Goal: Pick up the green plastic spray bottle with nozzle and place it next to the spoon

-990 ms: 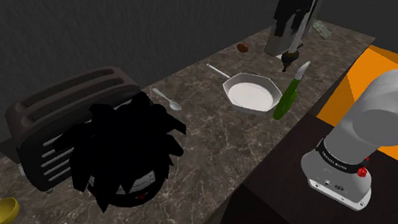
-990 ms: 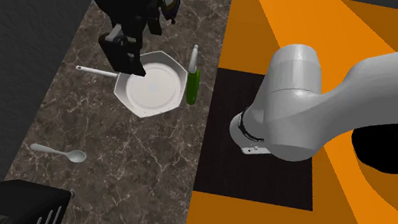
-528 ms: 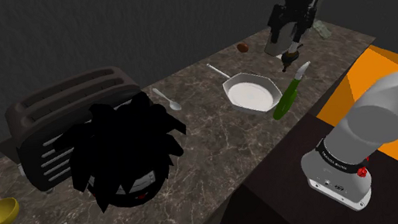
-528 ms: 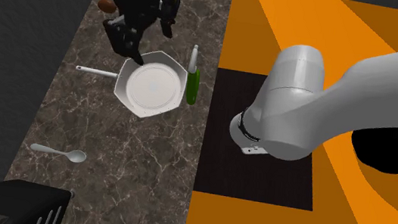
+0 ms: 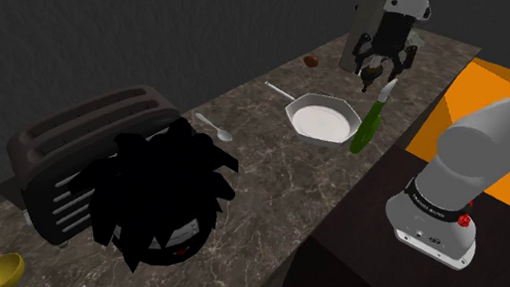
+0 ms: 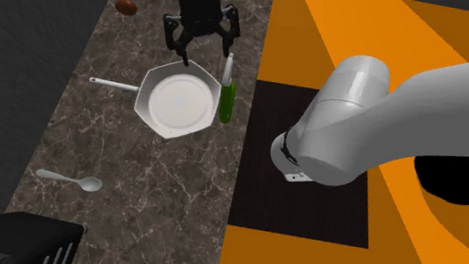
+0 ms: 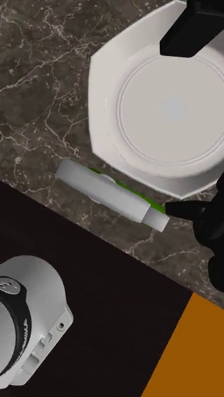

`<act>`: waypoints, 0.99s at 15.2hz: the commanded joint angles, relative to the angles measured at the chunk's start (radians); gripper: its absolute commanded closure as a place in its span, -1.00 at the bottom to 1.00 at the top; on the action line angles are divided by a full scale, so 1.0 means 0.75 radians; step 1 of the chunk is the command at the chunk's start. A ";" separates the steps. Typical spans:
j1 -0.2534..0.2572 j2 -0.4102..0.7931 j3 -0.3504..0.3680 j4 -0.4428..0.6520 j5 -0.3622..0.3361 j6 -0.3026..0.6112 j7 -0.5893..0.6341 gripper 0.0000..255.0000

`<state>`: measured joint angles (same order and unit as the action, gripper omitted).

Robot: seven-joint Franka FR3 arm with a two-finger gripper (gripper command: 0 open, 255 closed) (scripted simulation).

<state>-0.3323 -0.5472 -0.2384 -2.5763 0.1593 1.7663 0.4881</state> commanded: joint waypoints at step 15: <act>-0.208 0.056 -0.104 -0.371 0.134 0.316 0.313 -1.00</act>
<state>-0.4886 -0.5062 -0.3166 -2.8503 0.2589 1.9982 0.7238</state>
